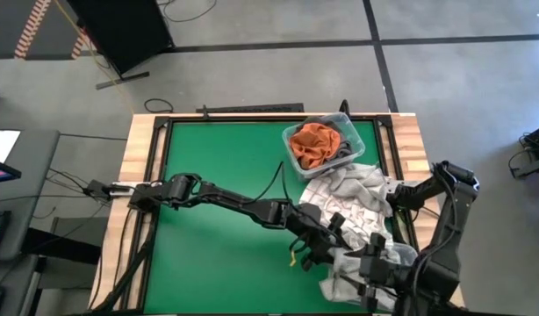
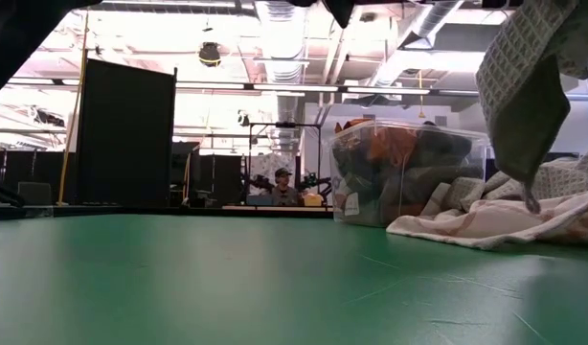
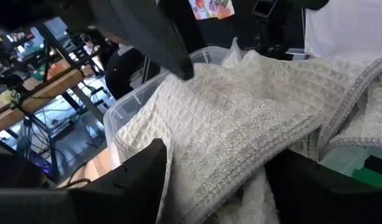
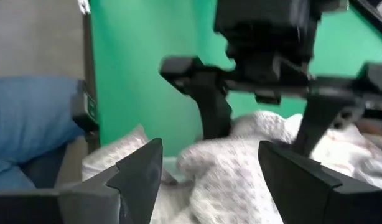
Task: Sort towels by color in basket
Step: Put the light gray towel into the bottom transparent bin
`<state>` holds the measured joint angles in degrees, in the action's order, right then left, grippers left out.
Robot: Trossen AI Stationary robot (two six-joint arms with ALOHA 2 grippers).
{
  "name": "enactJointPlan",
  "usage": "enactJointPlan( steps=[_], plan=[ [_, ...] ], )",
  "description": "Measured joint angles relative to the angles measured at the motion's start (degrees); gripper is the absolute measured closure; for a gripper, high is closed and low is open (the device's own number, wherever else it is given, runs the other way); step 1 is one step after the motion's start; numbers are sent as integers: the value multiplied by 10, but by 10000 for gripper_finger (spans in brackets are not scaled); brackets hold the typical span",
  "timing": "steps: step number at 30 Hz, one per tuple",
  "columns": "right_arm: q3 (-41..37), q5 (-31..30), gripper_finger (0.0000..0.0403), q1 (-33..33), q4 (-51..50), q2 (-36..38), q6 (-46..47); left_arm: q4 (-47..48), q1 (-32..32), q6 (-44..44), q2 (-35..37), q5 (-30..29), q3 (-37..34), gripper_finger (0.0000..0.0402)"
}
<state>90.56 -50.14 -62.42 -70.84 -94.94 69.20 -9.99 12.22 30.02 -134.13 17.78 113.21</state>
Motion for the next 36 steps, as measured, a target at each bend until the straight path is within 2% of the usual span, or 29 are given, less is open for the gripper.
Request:
enactJointPlan(
  steps=[8,15,18,22,25,29,34,36],
  plan=[
    [0,43,110,19,-50,-13,27,2,-1,-9,0,-1,0,162],
    [0,155,110,31,-114,-69,59,5,-1,-9,0,-3,1,162],
    [0,186,115,32,-130,-85,77,35,-1,-6,0,-3,18,162],
    [0,196,131,22,-149,-85,107,90,0,8,0,-2,45,162],
    [0,205,162,13,-159,-83,124,144,0,11,0,-1,74,162],
    [0,229,247,8,-158,-82,128,255,0,46,0,-16,121,162],
    [0,307,370,3,-159,-82,130,448,1,104,0,-118,201,162],
    [0,344,373,2,-159,-82,137,508,1,113,5,-171,218,162]
  ],
)
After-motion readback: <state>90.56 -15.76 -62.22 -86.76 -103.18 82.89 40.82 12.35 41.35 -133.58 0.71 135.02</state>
